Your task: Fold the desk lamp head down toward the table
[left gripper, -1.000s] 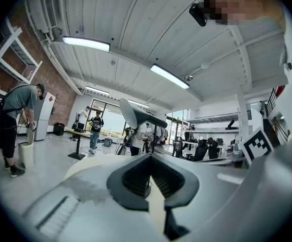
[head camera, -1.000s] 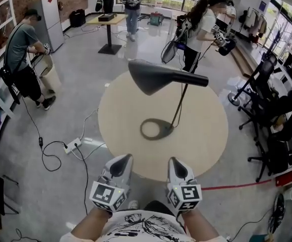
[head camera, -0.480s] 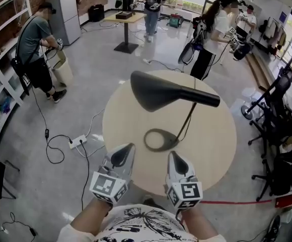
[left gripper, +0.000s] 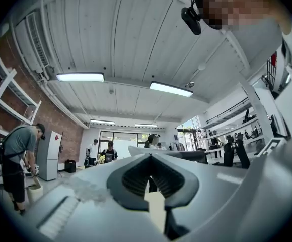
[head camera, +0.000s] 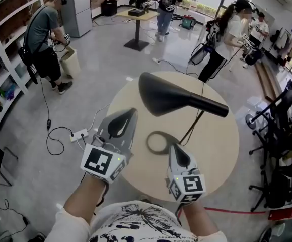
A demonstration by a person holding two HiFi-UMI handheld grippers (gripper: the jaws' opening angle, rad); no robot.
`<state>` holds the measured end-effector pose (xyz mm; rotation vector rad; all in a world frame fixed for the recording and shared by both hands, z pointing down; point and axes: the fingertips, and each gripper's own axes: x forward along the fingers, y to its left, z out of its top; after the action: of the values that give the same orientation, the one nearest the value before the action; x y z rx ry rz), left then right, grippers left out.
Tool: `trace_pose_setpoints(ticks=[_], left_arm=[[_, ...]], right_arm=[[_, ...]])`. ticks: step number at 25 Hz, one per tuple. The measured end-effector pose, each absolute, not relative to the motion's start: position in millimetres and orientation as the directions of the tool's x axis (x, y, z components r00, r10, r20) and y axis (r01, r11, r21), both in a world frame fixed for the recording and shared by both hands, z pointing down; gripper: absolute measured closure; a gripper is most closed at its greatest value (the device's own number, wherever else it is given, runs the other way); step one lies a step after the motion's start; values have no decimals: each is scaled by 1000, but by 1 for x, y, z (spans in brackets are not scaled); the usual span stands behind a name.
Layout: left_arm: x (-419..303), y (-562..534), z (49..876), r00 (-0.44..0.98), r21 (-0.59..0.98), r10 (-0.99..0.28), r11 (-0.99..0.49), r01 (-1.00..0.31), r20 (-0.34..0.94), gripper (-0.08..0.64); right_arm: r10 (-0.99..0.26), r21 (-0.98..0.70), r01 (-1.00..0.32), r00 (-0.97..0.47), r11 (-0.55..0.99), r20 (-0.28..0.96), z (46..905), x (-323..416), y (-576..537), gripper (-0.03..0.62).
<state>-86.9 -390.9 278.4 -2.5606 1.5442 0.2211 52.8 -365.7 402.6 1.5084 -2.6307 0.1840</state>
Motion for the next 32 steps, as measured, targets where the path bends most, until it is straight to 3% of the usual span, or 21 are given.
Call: trace_pose_setpoints(ticks=[8, 14, 32], left_arm=[[-90, -424, 247, 478, -42, -845, -483, -875, -238, 560], [-89, -438, 241, 478, -154, -848, -453, -878, -231, 560], [-93, -454, 307, 468, -56, -873, -465, -883, -134, 560]], right_arm=[[-834, -44, -847, -530, 530, 152, 396, 36, -375, 583], [-837, -70, -853, -520, 516, 171, 406, 37, -374, 583], [-842, -103, -870, -492, 481, 222, 431, 39, -381, 583]])
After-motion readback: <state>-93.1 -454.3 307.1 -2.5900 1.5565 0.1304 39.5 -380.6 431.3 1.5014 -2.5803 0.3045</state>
